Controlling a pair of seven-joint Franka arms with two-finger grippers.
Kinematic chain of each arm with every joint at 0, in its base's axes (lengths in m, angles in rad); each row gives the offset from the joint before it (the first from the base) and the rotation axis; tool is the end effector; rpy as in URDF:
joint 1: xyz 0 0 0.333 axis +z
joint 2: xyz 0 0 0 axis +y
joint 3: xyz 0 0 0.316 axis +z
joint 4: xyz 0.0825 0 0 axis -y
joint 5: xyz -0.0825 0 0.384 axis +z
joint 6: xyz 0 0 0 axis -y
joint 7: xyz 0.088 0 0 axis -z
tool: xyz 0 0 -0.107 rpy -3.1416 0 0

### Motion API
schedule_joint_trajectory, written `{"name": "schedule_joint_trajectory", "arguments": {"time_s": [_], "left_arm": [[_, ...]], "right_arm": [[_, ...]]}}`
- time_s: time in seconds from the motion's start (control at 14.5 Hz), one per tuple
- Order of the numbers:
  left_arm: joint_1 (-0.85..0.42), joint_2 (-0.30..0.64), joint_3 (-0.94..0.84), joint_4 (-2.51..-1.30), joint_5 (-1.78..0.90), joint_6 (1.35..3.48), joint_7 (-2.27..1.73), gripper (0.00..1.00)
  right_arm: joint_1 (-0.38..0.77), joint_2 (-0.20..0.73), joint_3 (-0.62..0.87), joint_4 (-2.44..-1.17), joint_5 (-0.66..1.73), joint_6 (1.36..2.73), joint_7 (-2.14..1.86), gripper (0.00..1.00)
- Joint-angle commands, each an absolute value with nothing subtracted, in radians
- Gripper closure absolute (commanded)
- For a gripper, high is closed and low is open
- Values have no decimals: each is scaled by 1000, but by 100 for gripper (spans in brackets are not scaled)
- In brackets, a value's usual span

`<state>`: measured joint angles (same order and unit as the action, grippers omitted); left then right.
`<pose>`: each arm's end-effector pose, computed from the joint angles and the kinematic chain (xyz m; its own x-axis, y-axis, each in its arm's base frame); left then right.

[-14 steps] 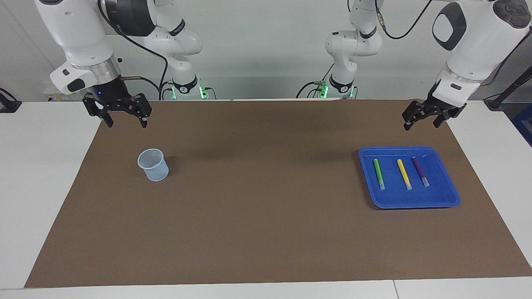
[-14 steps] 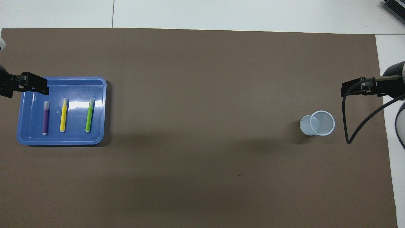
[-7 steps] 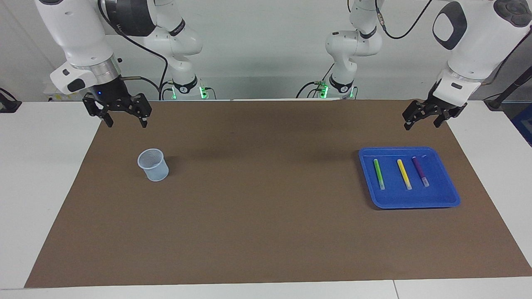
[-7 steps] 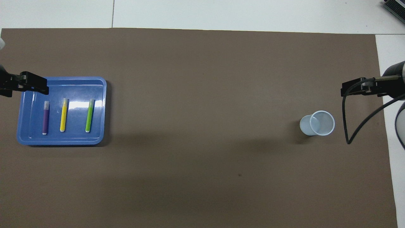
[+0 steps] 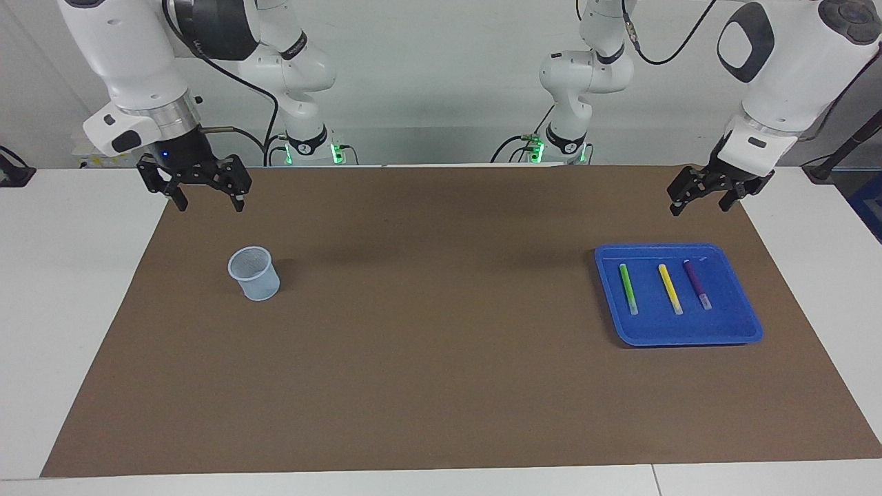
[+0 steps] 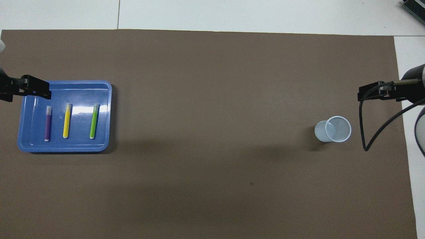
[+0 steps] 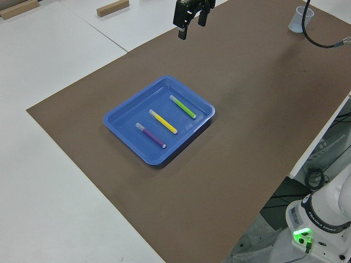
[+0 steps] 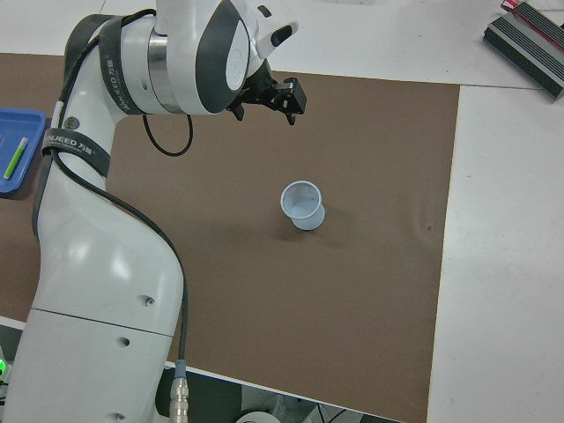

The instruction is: Transfer and insert pens with both arms

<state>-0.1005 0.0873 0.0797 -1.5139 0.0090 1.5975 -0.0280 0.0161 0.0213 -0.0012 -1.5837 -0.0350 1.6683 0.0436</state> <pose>0.5834 -0.0133 0.6042 1.0000 0.0067 -0.0030 0.0066 -0.9998 -0.0160 0.5704 0.0051 0.6153 0.9976 -0.0253 0.0647 -0.0274 -0.9991 0.0322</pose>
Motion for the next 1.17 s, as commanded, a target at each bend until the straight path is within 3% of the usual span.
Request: {"name": "schedule_joint_trajectory", "arguments": {"time_s": [0.0, 1.1], "left_arm": [[-112, 78, 94, -1509, 5, 1585, -20, 0], [-97, 80, 95, -1508, 6, 1586, -18, 0]], "right_arm": [[8, 17, 3, -1580, -43, 1664, 32, 0], [8, 17, 5, -1580, -43, 1664, 32, 0]]}}
